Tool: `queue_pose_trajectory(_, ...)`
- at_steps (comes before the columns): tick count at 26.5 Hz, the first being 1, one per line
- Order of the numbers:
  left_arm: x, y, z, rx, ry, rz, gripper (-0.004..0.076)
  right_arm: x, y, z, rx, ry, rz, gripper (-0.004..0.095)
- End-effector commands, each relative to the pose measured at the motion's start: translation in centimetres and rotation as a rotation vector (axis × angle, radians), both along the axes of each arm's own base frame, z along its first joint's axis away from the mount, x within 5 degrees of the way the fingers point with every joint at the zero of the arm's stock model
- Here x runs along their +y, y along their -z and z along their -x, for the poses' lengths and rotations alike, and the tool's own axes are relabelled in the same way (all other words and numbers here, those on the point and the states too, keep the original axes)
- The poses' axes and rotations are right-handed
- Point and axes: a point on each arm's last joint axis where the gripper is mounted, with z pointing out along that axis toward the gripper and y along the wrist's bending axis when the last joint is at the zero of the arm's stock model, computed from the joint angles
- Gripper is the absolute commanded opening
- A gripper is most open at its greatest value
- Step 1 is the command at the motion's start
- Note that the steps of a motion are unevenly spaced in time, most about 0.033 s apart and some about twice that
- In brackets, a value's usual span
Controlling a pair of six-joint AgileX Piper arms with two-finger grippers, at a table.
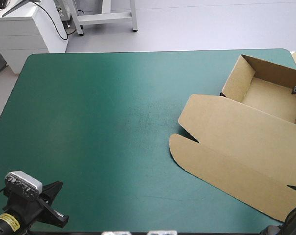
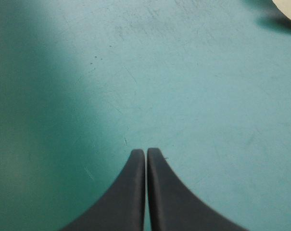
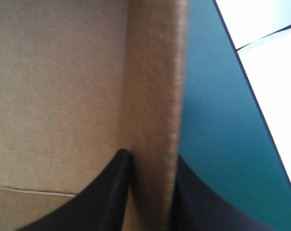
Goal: Fold the box
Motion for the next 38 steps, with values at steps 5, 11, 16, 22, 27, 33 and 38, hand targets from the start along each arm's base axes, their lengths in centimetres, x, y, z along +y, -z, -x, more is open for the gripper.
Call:
queue_pose_trajectory(5,-0.3,-1.7,-0.5,-0.118,-0.003,0.073,-0.0008,-0.3,-5.7,1.1,-0.119,0.046,0.118,0.0673)
queue_pose_trajectory(11,-0.3,-1.7,-0.5,-0.104,-0.020,0.114,-0.0008,3.2,-14.6,4.3,-0.357,-0.016,0.202,0.0366)
queue_pose_trajectory(16,-0.3,-1.8,-0.6,-0.110,-0.022,0.121,-0.0008,8.9,-18.7,7.9,-0.475,-0.136,0.227,0.0001)
queue_pose_trajectory(22,-0.4,-1.4,-0.7,-0.086,-0.043,0.150,-0.0008,16.0,-19.0,10.3,-0.522,-0.337,0.186,0.0001)
queue_pose_trajectory(27,-0.6,-0.2,-1.1,-0.072,-0.048,0.157,-0.0008,21.2,-16.9,12.8,-0.536,-0.545,0.155,-0.0007)
queue_pose_trajectory(33,-0.7,-0.2,-1.2,-0.080,-0.052,0.176,-0.0008,23.9,-13.1,16.5,-0.639,-0.701,0.184,-0.0021)
queue_pose_trajectory(38,-0.6,-0.3,-1.3,-0.107,-0.052,0.173,-0.0008,23.3,-10.5,20.6,-0.839,-0.703,0.257,-0.0021)
